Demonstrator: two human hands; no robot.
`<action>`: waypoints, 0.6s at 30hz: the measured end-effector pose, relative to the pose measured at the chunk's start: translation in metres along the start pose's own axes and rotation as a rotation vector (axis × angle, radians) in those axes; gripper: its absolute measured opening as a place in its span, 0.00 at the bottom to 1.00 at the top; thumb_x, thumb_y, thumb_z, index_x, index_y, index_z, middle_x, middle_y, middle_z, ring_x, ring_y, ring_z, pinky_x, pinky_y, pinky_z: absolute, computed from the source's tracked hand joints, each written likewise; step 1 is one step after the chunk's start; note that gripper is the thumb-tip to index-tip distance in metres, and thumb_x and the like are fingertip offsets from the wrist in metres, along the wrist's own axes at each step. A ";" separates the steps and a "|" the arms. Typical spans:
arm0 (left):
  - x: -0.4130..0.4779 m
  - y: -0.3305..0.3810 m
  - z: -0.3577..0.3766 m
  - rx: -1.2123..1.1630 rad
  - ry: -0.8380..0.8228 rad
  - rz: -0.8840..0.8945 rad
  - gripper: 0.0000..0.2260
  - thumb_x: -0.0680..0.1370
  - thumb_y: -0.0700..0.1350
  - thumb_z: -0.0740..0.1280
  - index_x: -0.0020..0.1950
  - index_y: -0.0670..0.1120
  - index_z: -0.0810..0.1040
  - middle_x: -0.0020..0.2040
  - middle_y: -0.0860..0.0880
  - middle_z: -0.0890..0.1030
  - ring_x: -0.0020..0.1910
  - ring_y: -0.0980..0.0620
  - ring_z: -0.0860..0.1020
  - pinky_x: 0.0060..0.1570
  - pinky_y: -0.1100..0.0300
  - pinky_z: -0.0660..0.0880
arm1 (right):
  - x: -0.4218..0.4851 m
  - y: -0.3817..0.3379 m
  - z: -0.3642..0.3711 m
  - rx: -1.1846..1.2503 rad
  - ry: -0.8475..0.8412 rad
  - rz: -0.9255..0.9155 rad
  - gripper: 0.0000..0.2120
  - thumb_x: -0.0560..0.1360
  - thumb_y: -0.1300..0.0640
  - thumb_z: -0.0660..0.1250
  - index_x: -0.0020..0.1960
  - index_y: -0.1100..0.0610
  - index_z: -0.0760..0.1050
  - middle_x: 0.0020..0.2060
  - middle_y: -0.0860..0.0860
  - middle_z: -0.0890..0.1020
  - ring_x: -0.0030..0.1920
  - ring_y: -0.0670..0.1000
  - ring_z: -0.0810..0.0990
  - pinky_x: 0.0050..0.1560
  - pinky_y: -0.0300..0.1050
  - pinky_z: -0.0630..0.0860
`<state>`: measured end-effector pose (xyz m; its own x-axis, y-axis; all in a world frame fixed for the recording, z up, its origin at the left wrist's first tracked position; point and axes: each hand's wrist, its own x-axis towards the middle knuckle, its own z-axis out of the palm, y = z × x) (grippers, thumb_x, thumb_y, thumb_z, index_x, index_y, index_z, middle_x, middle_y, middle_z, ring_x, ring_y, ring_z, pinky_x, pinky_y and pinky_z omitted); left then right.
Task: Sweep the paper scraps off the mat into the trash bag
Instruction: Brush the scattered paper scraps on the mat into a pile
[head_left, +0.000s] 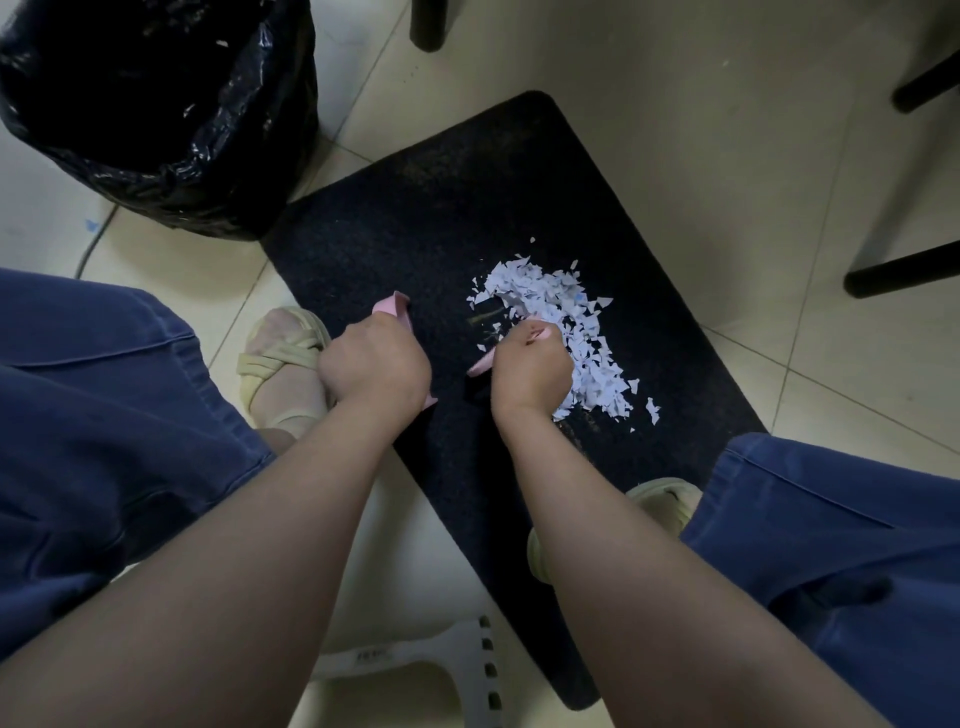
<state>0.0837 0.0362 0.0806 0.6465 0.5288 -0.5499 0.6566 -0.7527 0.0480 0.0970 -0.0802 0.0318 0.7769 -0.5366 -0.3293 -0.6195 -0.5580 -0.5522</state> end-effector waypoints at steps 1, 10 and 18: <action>0.001 0.001 0.001 0.004 0.010 0.003 0.12 0.76 0.41 0.64 0.58 0.42 0.77 0.55 0.44 0.80 0.55 0.44 0.78 0.43 0.58 0.68 | -0.004 -0.001 0.001 0.024 -0.011 -0.018 0.10 0.81 0.53 0.56 0.47 0.55 0.75 0.30 0.45 0.74 0.39 0.51 0.75 0.40 0.44 0.71; 0.001 0.000 0.003 0.007 0.015 0.020 0.12 0.76 0.40 0.63 0.59 0.42 0.76 0.55 0.44 0.80 0.55 0.44 0.78 0.46 0.57 0.71 | 0.001 0.007 0.001 -0.098 0.004 0.014 0.14 0.81 0.53 0.54 0.49 0.58 0.76 0.42 0.56 0.82 0.45 0.57 0.80 0.42 0.47 0.74; -0.001 0.002 0.002 0.018 -0.004 0.017 0.12 0.76 0.40 0.62 0.59 0.43 0.77 0.55 0.44 0.80 0.55 0.44 0.79 0.48 0.57 0.73 | 0.003 0.005 0.011 -0.018 -0.249 -0.056 0.12 0.81 0.50 0.59 0.49 0.55 0.77 0.40 0.52 0.82 0.42 0.53 0.80 0.40 0.44 0.75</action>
<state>0.0839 0.0334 0.0801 0.6561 0.5143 -0.5523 0.6383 -0.7687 0.0425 0.0976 -0.0782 0.0197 0.8125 -0.3332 -0.4783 -0.5747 -0.5949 -0.5620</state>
